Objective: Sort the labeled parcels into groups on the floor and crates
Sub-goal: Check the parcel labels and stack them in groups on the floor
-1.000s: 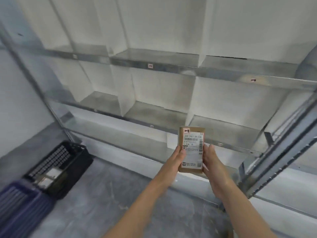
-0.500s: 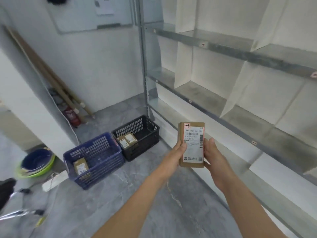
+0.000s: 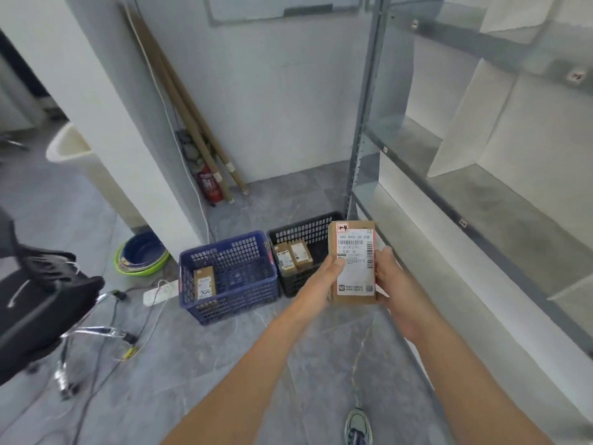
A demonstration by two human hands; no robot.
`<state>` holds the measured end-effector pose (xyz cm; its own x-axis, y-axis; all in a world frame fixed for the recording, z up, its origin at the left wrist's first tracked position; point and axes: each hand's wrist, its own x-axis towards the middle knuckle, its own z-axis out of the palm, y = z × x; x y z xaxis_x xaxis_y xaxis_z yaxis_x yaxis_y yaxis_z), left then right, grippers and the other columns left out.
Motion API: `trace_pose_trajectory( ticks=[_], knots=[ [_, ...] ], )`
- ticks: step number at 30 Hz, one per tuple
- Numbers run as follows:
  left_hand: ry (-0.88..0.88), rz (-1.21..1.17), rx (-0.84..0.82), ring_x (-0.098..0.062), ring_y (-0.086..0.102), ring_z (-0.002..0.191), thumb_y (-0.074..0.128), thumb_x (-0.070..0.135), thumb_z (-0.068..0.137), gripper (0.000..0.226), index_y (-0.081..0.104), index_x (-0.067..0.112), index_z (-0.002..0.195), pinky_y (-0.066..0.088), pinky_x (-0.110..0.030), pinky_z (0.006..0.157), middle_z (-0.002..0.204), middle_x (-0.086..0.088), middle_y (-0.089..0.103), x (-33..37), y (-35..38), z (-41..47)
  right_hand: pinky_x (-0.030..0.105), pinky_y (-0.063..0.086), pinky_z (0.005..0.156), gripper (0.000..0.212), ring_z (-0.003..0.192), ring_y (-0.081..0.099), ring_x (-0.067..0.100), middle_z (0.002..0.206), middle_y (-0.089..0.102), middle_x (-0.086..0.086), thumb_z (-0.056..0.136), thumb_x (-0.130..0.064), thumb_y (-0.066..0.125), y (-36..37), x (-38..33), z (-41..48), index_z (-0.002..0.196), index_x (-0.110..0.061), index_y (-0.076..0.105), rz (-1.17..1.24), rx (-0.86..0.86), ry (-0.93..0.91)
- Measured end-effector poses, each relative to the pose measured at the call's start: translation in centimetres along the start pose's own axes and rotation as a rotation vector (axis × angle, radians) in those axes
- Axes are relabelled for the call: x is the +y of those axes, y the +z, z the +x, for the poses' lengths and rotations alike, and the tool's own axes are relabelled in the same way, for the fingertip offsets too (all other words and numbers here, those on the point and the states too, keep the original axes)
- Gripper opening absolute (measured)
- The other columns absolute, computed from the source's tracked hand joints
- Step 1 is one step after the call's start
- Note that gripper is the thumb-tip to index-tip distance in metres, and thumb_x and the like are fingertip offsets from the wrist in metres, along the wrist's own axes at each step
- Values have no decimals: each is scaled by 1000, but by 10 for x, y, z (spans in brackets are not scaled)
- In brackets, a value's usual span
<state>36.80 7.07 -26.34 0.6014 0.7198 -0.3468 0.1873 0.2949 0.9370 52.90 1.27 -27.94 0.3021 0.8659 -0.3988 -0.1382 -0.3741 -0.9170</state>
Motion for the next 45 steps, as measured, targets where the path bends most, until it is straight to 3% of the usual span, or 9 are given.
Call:
trace_pose_trajectory(
  ticks=[6,11,18,22,25,29,37,41,45],
  knots=[
    [-86,-87,88,7,63,106,35,49,109,39,45,40,146,51,-15,78,117,29,63,27,-7,77,51,41,117,58,130,59,15,132,71,-12,101,-74,27,-24,-28,100,136,-46,64,-43,-87,114],
    [-182,-111,118,-17,47,139,34,57,106,52,37,38,155,37,-44,117,146,12,55,35,-34,143,39,46,102,57,130,57,12,138,67,-13,102,-71,28,-25,-46,180,142,-46,59,-62,-162,172],
    [-255,-153,96,-9,45,134,29,58,107,52,31,43,157,35,-39,114,147,18,49,28,-100,260,39,43,101,45,118,59,4,123,70,-22,103,-70,28,2,-55,311,125,-54,63,-106,-146,283],
    [-323,-202,96,-15,39,145,33,57,107,54,31,40,158,27,-44,122,155,15,45,25,-138,329,38,43,101,42,117,60,4,125,69,-20,106,-64,25,19,-59,378,122,-52,62,-105,-117,350],
    [-360,-224,87,-12,38,143,31,50,109,52,31,34,159,27,-33,111,154,14,43,25,-158,368,38,43,101,41,120,60,6,125,70,-20,106,-65,27,26,-56,424,120,-52,63,-102,-96,406],
    [-393,-237,90,-15,38,146,30,52,109,51,33,35,157,26,-36,113,160,7,42,16,-178,423,36,43,101,38,115,60,2,120,69,-22,106,-65,27,28,-50,485,115,-52,62,-99,-96,455],
    [-620,-337,234,-13,56,114,35,48,110,45,47,25,146,43,-24,82,144,2,57,-21,-191,558,35,47,100,35,117,61,5,126,67,-16,108,-59,28,8,-9,619,118,-49,60,-106,-129,563],
    [-654,-337,302,-7,54,98,35,52,109,45,52,26,141,37,-29,92,131,5,60,-67,-194,623,44,42,114,36,130,57,15,134,65,-15,107,-61,31,-6,36,688,125,-48,59,-109,-163,636],
    [-684,-326,308,-4,53,91,34,51,109,39,52,28,136,38,-19,73,122,6,57,-128,-199,683,53,30,124,38,139,52,19,138,65,-13,105,-65,32,-15,92,754,123,-48,61,-147,-178,689]
  ],
)
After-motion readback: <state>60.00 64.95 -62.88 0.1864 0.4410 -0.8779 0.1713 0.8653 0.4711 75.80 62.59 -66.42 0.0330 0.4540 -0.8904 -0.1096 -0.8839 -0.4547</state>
